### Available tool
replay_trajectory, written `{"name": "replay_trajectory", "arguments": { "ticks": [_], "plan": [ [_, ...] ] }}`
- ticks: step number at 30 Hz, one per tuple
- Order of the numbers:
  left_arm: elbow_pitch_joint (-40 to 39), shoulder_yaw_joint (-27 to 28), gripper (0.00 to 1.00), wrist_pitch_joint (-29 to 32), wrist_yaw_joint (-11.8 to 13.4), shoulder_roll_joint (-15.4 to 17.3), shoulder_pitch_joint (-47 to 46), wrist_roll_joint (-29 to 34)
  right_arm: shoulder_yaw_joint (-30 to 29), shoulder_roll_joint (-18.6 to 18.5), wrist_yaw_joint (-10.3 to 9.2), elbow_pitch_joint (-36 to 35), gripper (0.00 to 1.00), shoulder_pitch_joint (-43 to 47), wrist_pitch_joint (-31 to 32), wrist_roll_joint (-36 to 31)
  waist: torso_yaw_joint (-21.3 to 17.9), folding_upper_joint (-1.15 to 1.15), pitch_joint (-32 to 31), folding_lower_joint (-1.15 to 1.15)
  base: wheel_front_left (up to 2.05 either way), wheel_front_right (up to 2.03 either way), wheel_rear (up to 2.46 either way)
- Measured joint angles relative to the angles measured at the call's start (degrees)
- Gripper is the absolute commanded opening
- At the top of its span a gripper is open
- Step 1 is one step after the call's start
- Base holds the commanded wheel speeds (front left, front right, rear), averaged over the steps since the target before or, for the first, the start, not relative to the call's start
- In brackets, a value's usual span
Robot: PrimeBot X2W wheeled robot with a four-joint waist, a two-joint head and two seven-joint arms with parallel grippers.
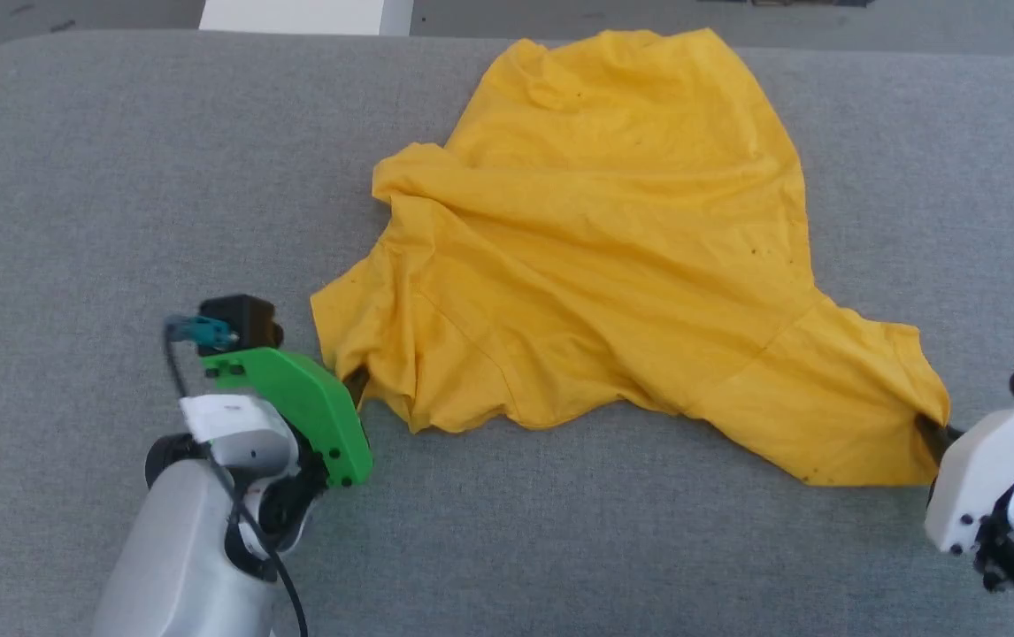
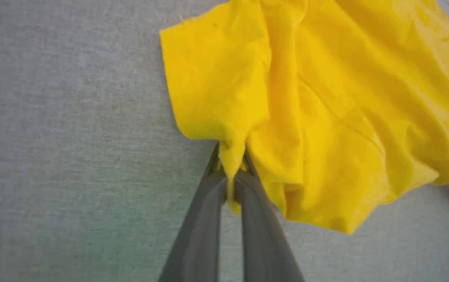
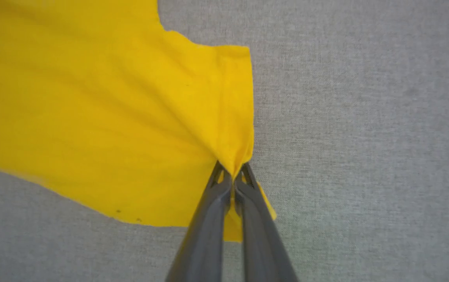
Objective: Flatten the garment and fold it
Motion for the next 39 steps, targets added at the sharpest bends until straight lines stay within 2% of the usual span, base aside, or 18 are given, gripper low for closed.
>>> {"name": "replay_trajectory", "arguments": {
  "ticks": [5, 8, 12, 16, 21, 26, 32, 35, 39],
  "plan": [
    [-6.1, 4.97, 0.0, -4.35, -1.16, -0.99, -1.77, -4.64, -3.77, 0.33, 0.0, -2.88, 0.0, -4.7, -0.37, 9.32, 0.12, 0.0, -2.13, 0.0, 0.0, 0.0, 0.0],
    [-7.89, 7.23, 0.0, -5.37, -2.08, -0.69, -6.32, -5.98, -4.33, -1.13, 0.0, -4.23, 0.0, -10.54, 0.3, 13.39, 0.01, 0.0, -3.43, 0.0, 0.0, 0.0, 0.0],
    [-7.5, 9.6, 0.0, -7.12, -1.66, 0.7, -15.96, -5.53, -4.44, -2.36, 0.0, -4.42, 0.0, -21.86, 2.33, 18.19, -0.54, 0.0, -4.9, 0.0, 0.0, 0.0, 0.0],
    [-5.01, 10.17, 0.0, -8.96, -1.51, 2.22, -26.06, -4.0, -4.47, -3.57, 0.0, -1.75, 0.0, -34.53, 2.27, 20.02, -1.41, 0.0, -6.11, 0.0, 0.0, 0.0, 0.0],
    [-0.76, 10.89, 0.0, -13.49, -1.59, 3.16, -36.82, -1.62, -4.37, -3.3, 0.0, 4.0, 0.0, -46.92, -0.18, 20.82, -2.37, 0.0, -7.89, 0.0, 0.0, 0.0, 0.0],
    [4.0, 10.63, 0.0, -15.97, -1.52, 3.99, -43.42, 0.04, -4.45, -2.41, 0.0, 10.33, 0.0, -54.59, -1.4, 20.31, -3.07, 0.0, -9.56, 0.0, 0.0, 0.0, 0.0],
    [11.33, 9.42, 0.0, -16.01, -1.18, 5.67, -48.59, 2.69, -5.12, -0.46, 0.0, 18.05, 0.0, -61.84, -1.8, 17.05, -3.81, 0.0, -9.18, 0.0, 0.0, 0.0, 0.0],
    [14.96, 8.36, 0.0, -16.49, -0.89, 7.27, -51.31, 4.53, -7.55, 2.04, -0.01, 23.17, 0.0, -66.09, -1.49, 15.64, -4.21, 0.0, -7.94, 0.0, 0.0, 0.0, 0.0],
    [19.68, 7.53, 0.0, -16.93, -0.38, 8.75, -55.77, 6.9, -7.89, 3.36, 0.0, 28.64, 0.0, -72.32, -2.71, 10.65, -4.96, 0.0, -5.52, 0.0, 0.0, 0.0, 0.0]
  ]
}}
